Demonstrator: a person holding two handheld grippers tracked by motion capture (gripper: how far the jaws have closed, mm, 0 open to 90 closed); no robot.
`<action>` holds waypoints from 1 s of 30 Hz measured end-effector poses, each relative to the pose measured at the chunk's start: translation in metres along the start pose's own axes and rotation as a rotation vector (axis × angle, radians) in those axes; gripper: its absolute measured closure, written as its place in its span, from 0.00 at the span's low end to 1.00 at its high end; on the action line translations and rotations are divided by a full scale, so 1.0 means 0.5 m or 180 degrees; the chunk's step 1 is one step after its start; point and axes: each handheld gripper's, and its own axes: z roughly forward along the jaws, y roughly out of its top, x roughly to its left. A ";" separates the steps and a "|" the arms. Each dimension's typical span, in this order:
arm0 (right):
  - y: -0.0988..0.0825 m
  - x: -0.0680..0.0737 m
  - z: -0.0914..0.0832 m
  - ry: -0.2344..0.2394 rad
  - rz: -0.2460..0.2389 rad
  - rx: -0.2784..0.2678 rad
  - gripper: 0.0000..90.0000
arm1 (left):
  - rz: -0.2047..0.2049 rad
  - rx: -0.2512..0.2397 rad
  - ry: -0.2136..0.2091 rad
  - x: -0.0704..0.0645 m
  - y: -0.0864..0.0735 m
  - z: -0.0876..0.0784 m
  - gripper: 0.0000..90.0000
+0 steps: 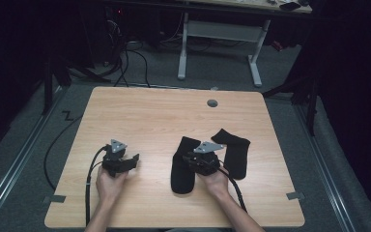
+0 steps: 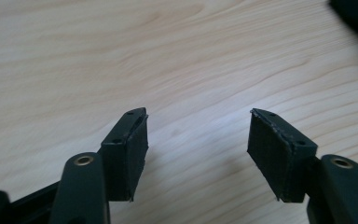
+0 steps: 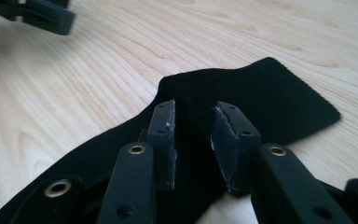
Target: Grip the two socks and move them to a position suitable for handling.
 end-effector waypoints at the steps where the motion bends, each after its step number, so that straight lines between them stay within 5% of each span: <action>1: -0.004 0.001 -0.010 0.0002 0.0013 -0.0021 0.76 | 0.0058 -0.0014 -0.0043 -0.012 0.013 0.001 0.43; 9: -0.048 0.008 -0.045 0.0028 0.0041 -0.0044 0.81 | 0.0309 -0.0074 -0.0456 -0.098 0.112 0.032 0.49; 16: -0.059 0.016 -0.030 0.0082 -0.0011 0.0014 0.81 | 0.0554 0.0145 -0.0713 -0.188 0.169 0.103 0.54; 22: -0.062 0.021 -0.030 0.0085 -0.0075 0.0066 0.77 | 0.0537 0.0276 -0.0803 -0.216 0.170 0.150 0.58; 30: -0.065 0.023 -0.020 0.0113 -0.0107 0.0163 0.79 | 0.0565 0.0426 -0.0770 -0.218 0.163 0.179 0.70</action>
